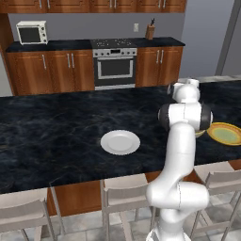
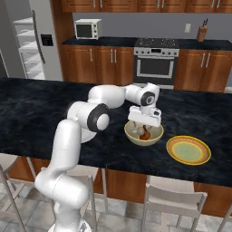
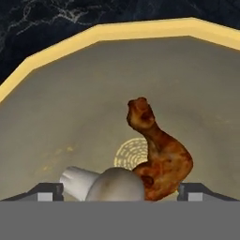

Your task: Pick the chicken drumstick and mushroom from their plates and place them in the bowl. Then put the bowl in the fridge.

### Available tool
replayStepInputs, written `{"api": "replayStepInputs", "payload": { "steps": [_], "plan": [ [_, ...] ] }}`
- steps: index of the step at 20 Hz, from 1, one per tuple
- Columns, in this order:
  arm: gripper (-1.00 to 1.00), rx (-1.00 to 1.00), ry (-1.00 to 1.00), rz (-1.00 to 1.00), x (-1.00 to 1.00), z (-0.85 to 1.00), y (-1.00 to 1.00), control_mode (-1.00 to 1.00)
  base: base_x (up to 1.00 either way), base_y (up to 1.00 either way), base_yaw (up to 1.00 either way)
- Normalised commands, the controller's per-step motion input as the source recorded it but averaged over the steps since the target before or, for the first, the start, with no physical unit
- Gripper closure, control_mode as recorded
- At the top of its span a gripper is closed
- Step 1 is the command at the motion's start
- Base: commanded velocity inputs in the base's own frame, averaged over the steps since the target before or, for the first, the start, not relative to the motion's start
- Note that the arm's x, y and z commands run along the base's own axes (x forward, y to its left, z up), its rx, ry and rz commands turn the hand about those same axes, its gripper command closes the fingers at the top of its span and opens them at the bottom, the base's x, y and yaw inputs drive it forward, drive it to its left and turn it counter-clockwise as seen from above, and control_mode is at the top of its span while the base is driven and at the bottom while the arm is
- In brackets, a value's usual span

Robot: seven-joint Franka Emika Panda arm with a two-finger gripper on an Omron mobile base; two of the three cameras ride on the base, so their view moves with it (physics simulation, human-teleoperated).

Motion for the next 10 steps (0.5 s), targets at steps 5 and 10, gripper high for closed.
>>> {"api": "replayStepInputs", "payload": {
  "steps": [5, 10],
  "plan": [
    [-1.0, 0.0, -0.01, -0.04, -0.12, 0.27, -0.16, -1.0, 0.0, 0.0, 0.0],
    [-1.0, 0.0, -0.03, -0.12, -0.28, 0.27, -0.22, -1.0, 0.0, 0.0, 0.0]
  ]
}}
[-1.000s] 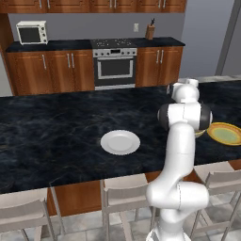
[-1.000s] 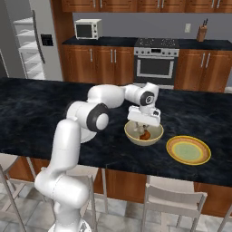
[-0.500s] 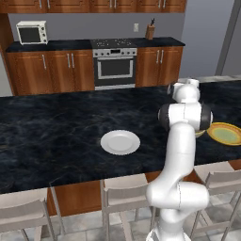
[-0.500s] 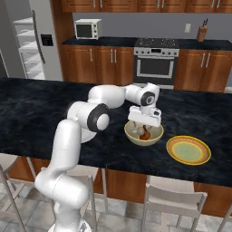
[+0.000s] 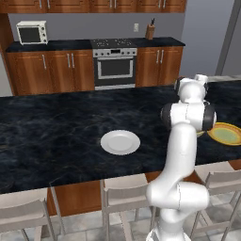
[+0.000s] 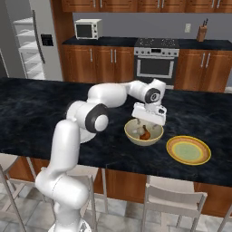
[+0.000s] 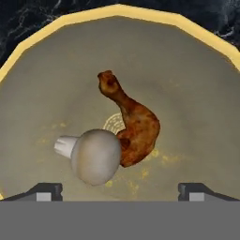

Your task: Pick the chicken drumstick and mushroom from their plates and place them in the bowl. Then put the bowl in the fridge.

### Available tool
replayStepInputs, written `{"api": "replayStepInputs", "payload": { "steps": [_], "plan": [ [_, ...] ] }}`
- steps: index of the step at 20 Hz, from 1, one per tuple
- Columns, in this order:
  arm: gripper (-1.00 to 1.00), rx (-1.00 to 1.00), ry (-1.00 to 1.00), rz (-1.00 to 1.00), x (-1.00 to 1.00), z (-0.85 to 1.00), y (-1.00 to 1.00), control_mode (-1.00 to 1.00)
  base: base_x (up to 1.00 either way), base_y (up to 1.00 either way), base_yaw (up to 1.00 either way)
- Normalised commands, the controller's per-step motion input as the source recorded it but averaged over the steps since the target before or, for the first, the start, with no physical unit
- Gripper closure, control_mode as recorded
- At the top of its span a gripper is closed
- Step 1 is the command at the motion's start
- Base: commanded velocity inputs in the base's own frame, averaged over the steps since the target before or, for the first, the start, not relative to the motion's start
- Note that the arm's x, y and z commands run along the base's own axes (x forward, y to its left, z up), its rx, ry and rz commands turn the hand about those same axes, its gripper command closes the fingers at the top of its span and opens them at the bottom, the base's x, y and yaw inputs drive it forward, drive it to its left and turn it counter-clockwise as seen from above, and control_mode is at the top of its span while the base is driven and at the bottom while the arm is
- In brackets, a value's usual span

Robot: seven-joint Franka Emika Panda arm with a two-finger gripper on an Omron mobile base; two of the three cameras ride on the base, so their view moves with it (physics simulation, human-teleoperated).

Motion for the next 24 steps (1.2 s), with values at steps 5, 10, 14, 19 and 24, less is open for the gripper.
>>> {"api": "replayStepInputs", "payload": {
  "steps": [5, 10, 14, 19, 24],
  "plan": [
    [-1.0, 0.0, 0.0, -0.21, -0.37, 0.05, -0.25, -1.0, 0.0, 0.0, 0.0],
    [-1.0, 0.02, 0.0, -0.37, -0.33, -0.08, -0.08, -1.0, 0.0, 0.0, 0.0],
    [-1.0, 0.0, -0.1, -0.38, -0.21, -0.17, -0.05, -1.0, 0.0, 0.0, 0.0],
    [-1.0, -0.02, -0.05, -0.3, -0.09, -0.33, 0.0, -1.0, 0.0, 0.0, 0.0],
    [-1.0, -0.03, 0.0, -0.22, 0.07, -0.28, 0.0, -1.0, 0.0, 0.0, 0.0]
  ]
}}
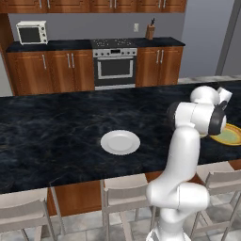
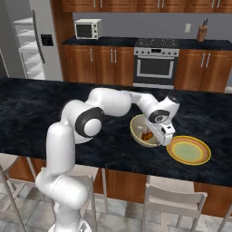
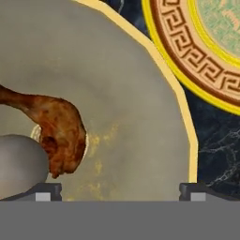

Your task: Pick the chicken drumstick and mushroom from their plates and place them in the bowl. Then put the bowl in the fridge.

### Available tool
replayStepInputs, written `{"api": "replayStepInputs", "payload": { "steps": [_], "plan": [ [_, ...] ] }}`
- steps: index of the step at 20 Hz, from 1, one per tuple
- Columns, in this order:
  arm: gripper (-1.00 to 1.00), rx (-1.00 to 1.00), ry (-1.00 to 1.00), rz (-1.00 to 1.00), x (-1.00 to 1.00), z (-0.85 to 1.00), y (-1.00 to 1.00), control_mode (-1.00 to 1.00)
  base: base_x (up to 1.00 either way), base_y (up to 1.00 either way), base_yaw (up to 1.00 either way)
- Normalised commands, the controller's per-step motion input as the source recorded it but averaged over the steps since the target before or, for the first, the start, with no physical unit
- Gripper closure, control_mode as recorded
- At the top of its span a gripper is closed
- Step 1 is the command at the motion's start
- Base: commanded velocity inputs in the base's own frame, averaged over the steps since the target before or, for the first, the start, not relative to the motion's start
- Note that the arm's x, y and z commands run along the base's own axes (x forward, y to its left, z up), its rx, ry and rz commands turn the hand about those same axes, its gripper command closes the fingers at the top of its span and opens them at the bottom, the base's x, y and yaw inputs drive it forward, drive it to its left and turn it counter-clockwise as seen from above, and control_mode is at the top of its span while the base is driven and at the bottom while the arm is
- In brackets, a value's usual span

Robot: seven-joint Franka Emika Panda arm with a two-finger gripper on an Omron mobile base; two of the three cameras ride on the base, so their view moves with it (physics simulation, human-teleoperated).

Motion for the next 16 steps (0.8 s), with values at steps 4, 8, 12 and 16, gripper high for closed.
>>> {"api": "replayStepInputs", "payload": {
  "steps": [4, 8, 12, 16],
  "plan": [
    [-1.0, 0.0, -0.05, -0.11, 0.01, 0.16, 0.01, -1.0, 0.0, 0.0, 0.0],
    [-1.0, -0.01, -0.13, -0.05, -0.06, 0.37, 0.01, -1.0, 0.0, 0.0, 0.0],
    [-1.0, -0.05, -0.09, -0.03, -0.23, 0.34, 0.0, -1.0, 0.0, 0.0, 0.0],
    [-1.0, -0.14, -0.08, -0.03, -0.26, 0.0, 0.17, -1.0, 0.0, 0.0, 0.0]
  ]
}}
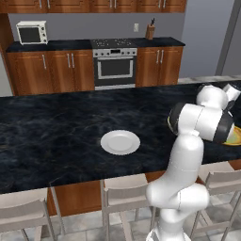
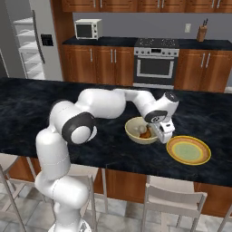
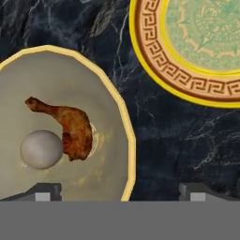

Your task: Pick the chicken drumstick and mushroom from their plates and place them in the bowl. Then put the bowl in the fridge.

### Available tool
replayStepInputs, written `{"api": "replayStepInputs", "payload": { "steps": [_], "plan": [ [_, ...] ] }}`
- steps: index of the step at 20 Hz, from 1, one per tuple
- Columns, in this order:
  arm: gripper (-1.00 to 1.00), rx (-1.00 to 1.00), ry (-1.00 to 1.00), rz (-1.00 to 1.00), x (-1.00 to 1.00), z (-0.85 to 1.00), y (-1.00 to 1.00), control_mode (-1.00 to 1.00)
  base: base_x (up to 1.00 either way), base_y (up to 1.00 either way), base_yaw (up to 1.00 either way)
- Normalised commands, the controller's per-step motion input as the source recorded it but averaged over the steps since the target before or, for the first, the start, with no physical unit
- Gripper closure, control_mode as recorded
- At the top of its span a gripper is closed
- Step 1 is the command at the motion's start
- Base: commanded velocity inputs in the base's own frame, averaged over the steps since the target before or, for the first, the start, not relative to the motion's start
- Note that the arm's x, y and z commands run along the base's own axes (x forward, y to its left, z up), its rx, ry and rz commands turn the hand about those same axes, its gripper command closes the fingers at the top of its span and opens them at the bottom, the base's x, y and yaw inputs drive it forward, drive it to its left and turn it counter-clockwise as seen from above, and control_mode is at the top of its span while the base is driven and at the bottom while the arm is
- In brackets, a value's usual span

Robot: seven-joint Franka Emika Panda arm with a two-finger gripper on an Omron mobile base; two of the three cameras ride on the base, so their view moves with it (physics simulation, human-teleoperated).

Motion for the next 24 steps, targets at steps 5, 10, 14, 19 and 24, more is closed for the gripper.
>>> {"api": "replayStepInputs", "payload": {
  "steps": [5, 10, 14, 19, 24],
  "plan": [
    [-1.0, -0.22, -0.01, -0.05, 0.0, -0.2, 0.25, -1.0, 0.0, 0.0, 0.0],
    [-1.0, -0.14, 0.0, -0.1, 0.13, -0.27, 0.23, -1.0, 0.0, 0.0, 0.0],
    [-1.0, -0.04, 0.0, -0.1, 0.05, -0.28, 0.01, -1.0, 0.0, 0.0, 0.0],
    [-1.0, 0.0, 0.0, -0.09, 0.0, -0.19, -0.04, -1.0, 0.0, 0.0, 0.0],
    [-1.0, 0.0, 0.0, -0.06, 0.08, -0.09, -0.09, -1.0, 0.0, 0.0, 0.0]
  ]
}}
